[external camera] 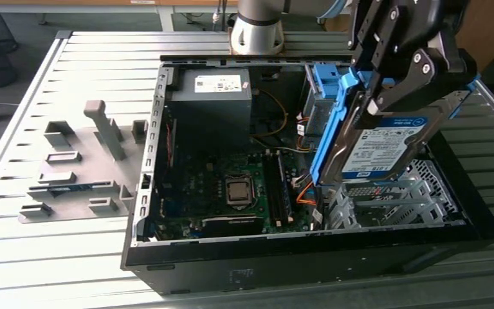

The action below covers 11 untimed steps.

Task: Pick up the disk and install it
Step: 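Insert the disk into the insertion slot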

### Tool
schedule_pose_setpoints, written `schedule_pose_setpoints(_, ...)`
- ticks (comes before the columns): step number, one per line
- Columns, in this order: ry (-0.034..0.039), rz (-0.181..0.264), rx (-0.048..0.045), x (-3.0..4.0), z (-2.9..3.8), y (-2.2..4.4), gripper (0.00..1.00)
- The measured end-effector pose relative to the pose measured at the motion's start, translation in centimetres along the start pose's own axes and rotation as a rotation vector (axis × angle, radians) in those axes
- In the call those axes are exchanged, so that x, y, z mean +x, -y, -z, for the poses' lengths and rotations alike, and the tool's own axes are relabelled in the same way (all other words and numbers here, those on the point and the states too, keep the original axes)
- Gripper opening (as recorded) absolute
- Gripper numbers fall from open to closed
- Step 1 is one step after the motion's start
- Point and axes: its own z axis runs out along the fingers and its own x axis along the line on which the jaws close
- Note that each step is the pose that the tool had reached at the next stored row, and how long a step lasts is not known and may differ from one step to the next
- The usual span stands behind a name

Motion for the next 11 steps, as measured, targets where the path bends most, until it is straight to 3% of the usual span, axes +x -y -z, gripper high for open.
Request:
schedule_pose_setpoints(6, -0.0002, 0.0, 0.0, 0.05, -0.14, 1.1, 0.36)
schedule_pose_setpoints(11, -0.0003, 0.0, 0.0, 0.3, -0.32, 1.57, 0.36)
